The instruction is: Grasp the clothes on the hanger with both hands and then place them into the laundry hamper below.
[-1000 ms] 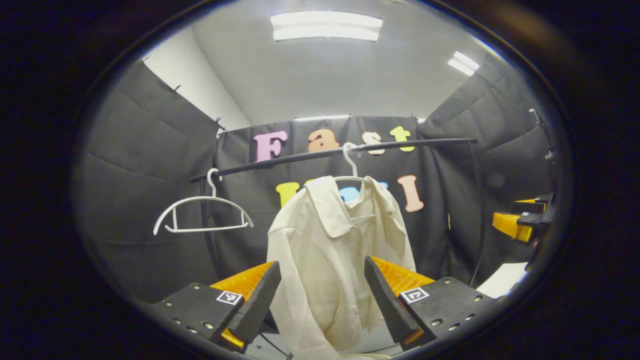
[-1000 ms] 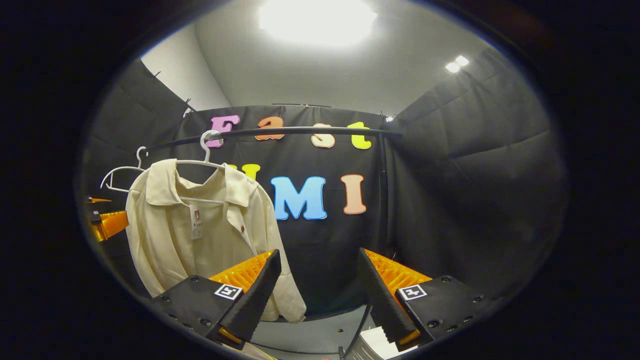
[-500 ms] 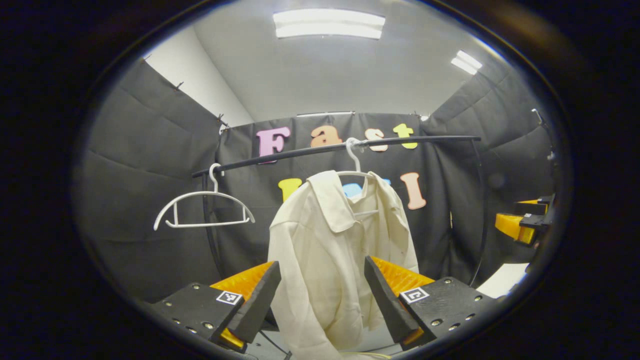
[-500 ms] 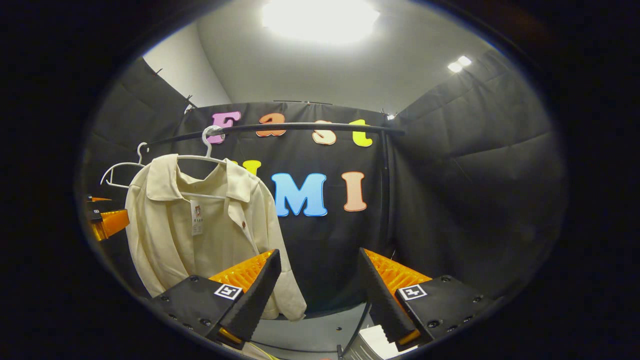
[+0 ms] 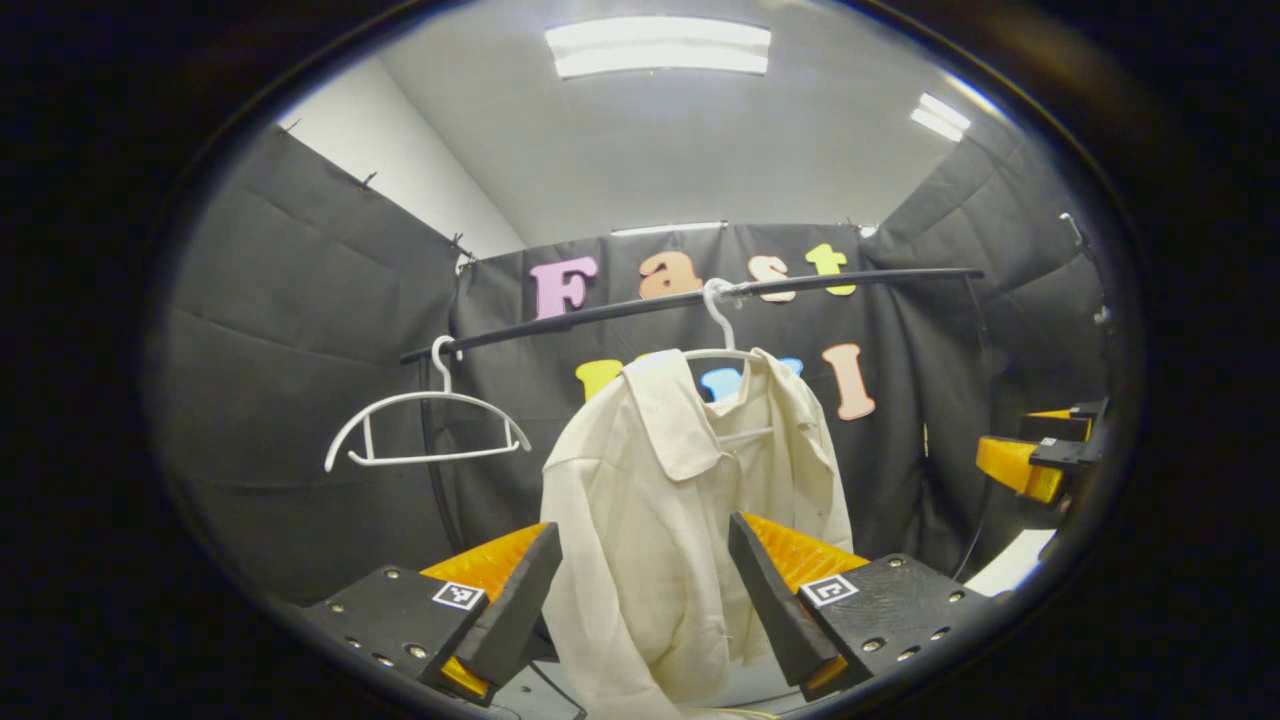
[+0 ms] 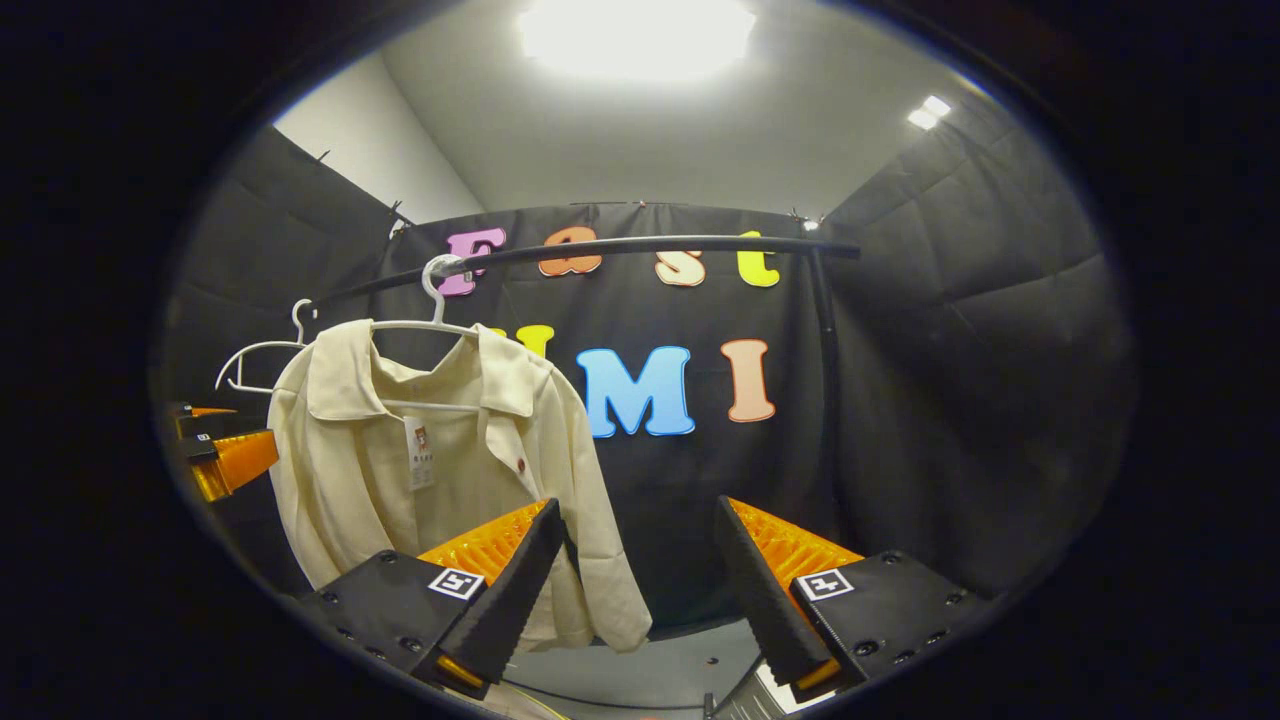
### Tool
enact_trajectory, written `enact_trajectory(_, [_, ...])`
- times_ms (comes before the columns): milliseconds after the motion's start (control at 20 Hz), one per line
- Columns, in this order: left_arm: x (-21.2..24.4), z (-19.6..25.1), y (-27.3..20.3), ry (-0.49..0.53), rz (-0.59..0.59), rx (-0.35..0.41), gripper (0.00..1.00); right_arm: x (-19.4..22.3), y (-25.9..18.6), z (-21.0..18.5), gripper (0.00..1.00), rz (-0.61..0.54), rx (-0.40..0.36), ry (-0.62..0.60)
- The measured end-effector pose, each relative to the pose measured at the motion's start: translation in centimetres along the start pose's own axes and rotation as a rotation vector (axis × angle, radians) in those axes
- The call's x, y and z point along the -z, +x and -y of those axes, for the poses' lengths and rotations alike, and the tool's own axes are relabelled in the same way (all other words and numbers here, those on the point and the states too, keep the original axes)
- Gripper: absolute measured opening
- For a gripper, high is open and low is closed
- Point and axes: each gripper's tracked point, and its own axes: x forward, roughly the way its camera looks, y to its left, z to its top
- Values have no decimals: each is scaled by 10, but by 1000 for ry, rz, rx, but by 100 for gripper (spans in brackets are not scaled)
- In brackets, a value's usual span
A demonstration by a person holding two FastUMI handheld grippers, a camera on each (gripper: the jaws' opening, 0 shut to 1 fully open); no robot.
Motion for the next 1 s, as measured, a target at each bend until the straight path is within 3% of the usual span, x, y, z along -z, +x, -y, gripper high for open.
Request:
enact_trajectory(350, [-18, 16, 32, 19, 10, -66, 100, -5, 51, -39, 97, -4, -135, -3])
enact_trajectory(400, [-20, 19, 36, 26, 12, -73, 96, -7, 58, -45, 98, -1, -151, 2])
enact_trajectory(450, [-22, 21, 39, 31, 12, -81, 100, -8, 66, -50, 98, -2, -169, 9])
enact_trajectory(1000, [-32, 40, 87, 44, 8, -213, 100, -27, 136, -103, 97, 13, -324, 49])
